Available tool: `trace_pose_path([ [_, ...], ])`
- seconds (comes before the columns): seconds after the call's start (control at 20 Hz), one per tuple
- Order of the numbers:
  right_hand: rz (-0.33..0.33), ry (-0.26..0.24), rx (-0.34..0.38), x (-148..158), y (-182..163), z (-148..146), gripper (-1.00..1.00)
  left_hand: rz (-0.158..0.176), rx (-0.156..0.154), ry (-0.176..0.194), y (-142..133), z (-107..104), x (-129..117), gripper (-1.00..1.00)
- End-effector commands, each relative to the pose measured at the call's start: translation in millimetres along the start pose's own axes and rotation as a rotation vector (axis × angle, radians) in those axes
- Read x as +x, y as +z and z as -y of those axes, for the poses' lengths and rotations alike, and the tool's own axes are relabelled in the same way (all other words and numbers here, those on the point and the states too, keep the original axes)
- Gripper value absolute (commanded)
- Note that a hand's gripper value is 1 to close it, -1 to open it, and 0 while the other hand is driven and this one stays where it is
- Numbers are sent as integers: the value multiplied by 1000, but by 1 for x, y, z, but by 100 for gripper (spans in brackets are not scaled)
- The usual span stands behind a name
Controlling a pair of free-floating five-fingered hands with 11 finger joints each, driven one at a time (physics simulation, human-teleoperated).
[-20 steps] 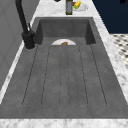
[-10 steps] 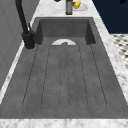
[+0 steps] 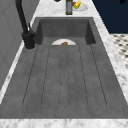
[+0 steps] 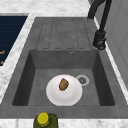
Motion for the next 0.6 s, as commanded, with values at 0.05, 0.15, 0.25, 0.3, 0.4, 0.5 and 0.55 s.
trace_pose_path([
  [0.05,0,0,0,0,0,0,0,-23,-60,64,2,-19,11,-100],
  [0.15,0,0,0,0,0,0,0,-26,-68,76,2,-25,18,-100],
  [0.25,0,0,0,0,0,0,0,-27,-69,85,2,-32,24,-100],
  [0.3,0,0,0,0,0,0,0,-28,-70,89,1,-36,28,-100],
  [0.4,0,0,0,0,0,0,0,-17,-63,89,0,-48,34,-100],
  [0.5,0,0,0,0,0,0,0,-7,-59,92,-4,-61,40,-100],
  [0.55,0,0,0,0,0,0,0,-2,-60,93,-6,-67,43,-100],
])
